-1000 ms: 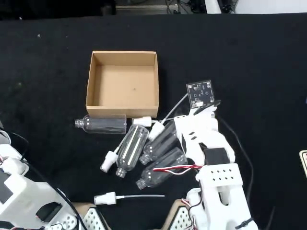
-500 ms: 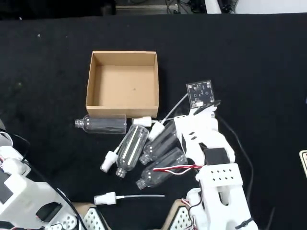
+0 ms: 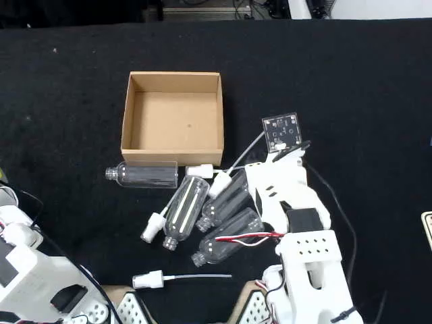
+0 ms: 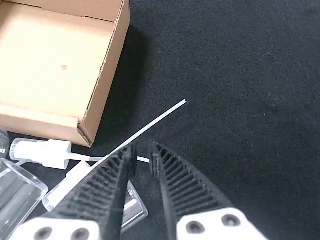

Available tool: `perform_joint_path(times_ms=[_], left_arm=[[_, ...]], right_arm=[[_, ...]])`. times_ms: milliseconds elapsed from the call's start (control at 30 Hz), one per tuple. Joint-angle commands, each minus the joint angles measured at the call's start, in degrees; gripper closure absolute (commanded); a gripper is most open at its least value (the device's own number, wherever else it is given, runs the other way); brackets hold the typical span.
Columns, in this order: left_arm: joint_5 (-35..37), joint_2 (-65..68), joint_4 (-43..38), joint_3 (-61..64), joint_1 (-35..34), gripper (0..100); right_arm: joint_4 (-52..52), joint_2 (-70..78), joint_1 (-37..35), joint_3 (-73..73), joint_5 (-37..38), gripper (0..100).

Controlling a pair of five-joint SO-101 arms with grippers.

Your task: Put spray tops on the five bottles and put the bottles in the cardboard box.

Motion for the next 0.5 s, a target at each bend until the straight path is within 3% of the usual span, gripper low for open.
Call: perform_joint_path(times_ms=[0,100,200,300,467], left_arm=[[-0.62,-2.99,-0.18,-0.75,0.57,73],[-0.44,-2.99,-0.18,-0.75,0.57,80],[-0.35,-3.52,-0.18,-0.22,0.75,98],[-0.26,-3.52,-0.18,-0.13,1.36,93],[1.58,-6.68,0.18,-1.19,2.77,97]], right_arm=[[-1.76,-0.04,0.53,-0.22,0.53,97.6],[-1.76,-0.04,0.53,-0.22,0.53,97.6],[-1.76,-0.04,0.53,-0.22,0.53,97.6],[-1.76,-0.04,0.53,-0.22,0.53,97.6],[-1.76,-0.04,0.53,-0.22,0.53,97.6]])
